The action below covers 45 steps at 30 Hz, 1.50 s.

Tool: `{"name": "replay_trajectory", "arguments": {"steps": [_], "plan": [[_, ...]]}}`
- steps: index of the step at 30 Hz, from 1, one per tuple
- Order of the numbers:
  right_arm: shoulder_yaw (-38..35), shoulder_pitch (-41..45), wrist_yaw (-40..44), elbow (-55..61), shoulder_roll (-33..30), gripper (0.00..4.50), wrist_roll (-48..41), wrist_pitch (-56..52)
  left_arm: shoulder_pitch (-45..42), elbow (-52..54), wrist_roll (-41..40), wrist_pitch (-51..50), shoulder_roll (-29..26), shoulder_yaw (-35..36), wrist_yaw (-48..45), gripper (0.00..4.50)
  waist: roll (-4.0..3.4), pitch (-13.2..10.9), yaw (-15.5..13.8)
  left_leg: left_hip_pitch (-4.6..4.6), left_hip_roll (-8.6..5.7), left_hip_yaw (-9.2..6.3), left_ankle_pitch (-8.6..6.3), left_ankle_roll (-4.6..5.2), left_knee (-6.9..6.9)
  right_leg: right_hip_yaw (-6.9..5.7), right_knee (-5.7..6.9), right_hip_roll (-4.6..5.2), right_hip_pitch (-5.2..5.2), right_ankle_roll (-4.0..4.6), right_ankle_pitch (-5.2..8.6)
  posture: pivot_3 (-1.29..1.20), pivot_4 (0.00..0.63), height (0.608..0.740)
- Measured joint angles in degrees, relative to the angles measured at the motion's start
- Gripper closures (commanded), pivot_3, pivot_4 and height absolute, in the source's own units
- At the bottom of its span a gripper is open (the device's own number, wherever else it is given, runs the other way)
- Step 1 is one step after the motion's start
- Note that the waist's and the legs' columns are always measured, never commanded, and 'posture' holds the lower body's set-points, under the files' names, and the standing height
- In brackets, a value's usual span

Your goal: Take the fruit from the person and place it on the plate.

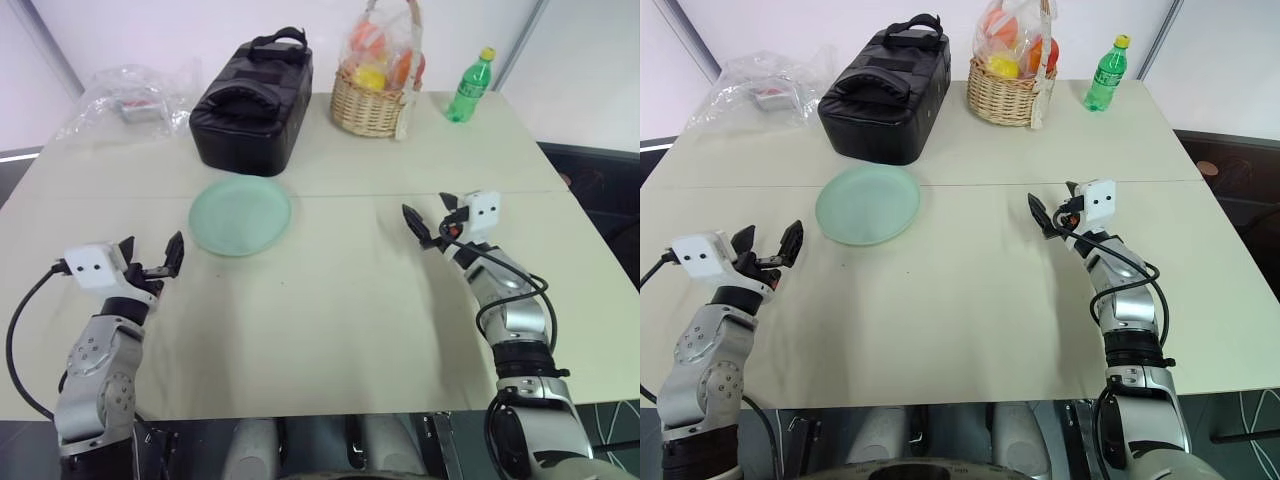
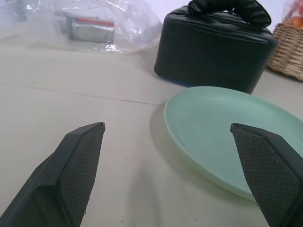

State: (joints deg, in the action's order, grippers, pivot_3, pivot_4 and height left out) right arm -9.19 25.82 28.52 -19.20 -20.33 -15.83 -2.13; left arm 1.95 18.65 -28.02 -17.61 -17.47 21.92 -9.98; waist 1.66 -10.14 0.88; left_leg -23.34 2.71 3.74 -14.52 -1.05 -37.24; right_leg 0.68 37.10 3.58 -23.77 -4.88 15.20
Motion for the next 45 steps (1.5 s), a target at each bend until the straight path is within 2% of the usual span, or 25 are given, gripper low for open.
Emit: {"name": "replay_trajectory", "arguments": {"steps": [7, 15, 20, 45], "plan": [[0.00, -0.01, 0.80, 0.03, -0.02, 0.00, -0.20, -0.30, 0.22, 0.96, -2.28, -0.49, 0.51, -0.20, -2.07, 0.05, 0.00, 0.00, -0.01, 0.00, 0.01, 0.00, 0.00, 0.00, 0.00, 0.00, 0.00, 0.00, 0.00, 0.00, 0.00, 0.00, 0.150, 0.740], [-0.12, -1.23, 10.66, 5.38, -5.11, 0.00, -5.33, -7.35, 2.09, 3.79, -7.98, -3.26, -5.40, 0.90, -9.46, 0.05, -0.02, -0.02, -0.02, 0.00, 0.02, -0.03, 0.00, 0.00, 0.01, 0.00, -0.01, 0.00, -0.02, 0.12, 0.07, 0.00, 0.150, 0.740], [-0.11, -1.30, 13.12, 6.93, -6.23, 0.00, -6.36, -9.97, 3.58, 3.82, -8.94, -4.09, -9.95, 1.88, -14.54, 0.05, -0.03, -0.02, 0.04, 0.00, 0.03, -0.02, 0.00, 0.00, 0.03, 0.00, -0.01, -0.01, -0.04, 0.19, 0.11, 0.00, 0.150, 0.740], [0.51, -1.92, 12.58, 6.94, -5.20, 0.00, -5.49, -9.99, 3.53, 3.47, -8.68, -4.57, -9.42, 1.74, -14.83, 0.05, -0.02, -0.02, -0.04, -0.02, 0.03, -0.03, 0.00, 0.00, 0.02, 0.02, -0.02, 0.00, -0.06, 0.19, 0.10, 0.00, 0.150, 0.740]]}}
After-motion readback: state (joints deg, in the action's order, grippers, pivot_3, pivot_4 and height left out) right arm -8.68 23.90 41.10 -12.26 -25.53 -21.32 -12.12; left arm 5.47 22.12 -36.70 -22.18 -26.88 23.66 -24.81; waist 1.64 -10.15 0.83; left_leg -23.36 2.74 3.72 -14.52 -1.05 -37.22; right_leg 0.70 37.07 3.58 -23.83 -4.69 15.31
